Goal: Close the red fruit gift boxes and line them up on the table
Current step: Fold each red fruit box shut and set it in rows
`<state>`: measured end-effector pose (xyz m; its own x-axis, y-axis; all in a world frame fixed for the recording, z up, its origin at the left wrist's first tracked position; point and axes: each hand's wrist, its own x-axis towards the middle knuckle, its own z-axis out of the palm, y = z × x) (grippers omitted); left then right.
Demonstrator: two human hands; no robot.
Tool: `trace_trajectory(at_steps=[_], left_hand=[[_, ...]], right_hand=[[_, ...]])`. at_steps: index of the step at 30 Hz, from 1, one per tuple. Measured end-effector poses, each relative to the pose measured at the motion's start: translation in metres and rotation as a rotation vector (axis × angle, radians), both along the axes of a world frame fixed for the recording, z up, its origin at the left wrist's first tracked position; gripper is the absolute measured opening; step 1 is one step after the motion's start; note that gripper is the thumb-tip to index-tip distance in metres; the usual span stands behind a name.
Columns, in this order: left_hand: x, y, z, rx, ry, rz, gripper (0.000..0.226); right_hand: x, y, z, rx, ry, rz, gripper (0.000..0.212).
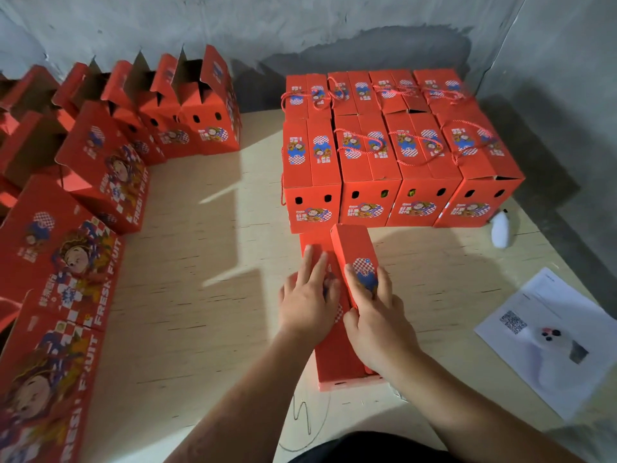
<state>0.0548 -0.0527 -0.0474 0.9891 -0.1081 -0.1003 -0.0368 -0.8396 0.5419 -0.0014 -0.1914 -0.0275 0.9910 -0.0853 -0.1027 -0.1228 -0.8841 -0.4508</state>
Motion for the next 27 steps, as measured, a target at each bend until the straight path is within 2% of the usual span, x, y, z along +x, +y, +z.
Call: trace_trajectory(at_steps=[2,5,8,10,13,18,23,27], left_hand=[[-0.003,-0.002,-0.001,0.054,-0.028,0.003,0.056],[-0.001,-0.012,0.002,0.191,-0.156,-0.126,0.053],[0.005,-0.017,0.001,0.206,-0.166,-0.195,0.055],[0.007,-0.013,-0.002,0.189,-0.168,-0.225,0.057],[0.006,-0.006,-0.004,0.153,-0.176,-0.237,0.053],[-0.005,-0.008,0.0,-0.034,-0.172,-0.078,0.06],[0.002,-0.005,-0.01,0.139,-0.205,-0.215,0.051],[0.004,-0.006,-0.009,0.132,-0.175,-0.178,0.052]], right_hand=[[-0.001,-0.001,0.0,-0.029,0.008,0.015,0.079],[0.004,-0.003,0.002,0.009,0.061,0.023,0.075],[0.012,-0.004,0.007,0.131,0.088,-0.018,0.066],[0.014,-0.004,0.008,0.174,0.01,-0.052,0.053],[0.017,-0.004,0.008,0.054,-0.088,-0.054,0.038],[0.018,-0.002,-0.002,-0.071,-0.124,-0.057,0.036],[0.015,0.002,-0.008,-0.181,-0.107,0.002,0.041],[0.017,0.001,-0.004,-0.198,-0.07,0.011,0.04]])
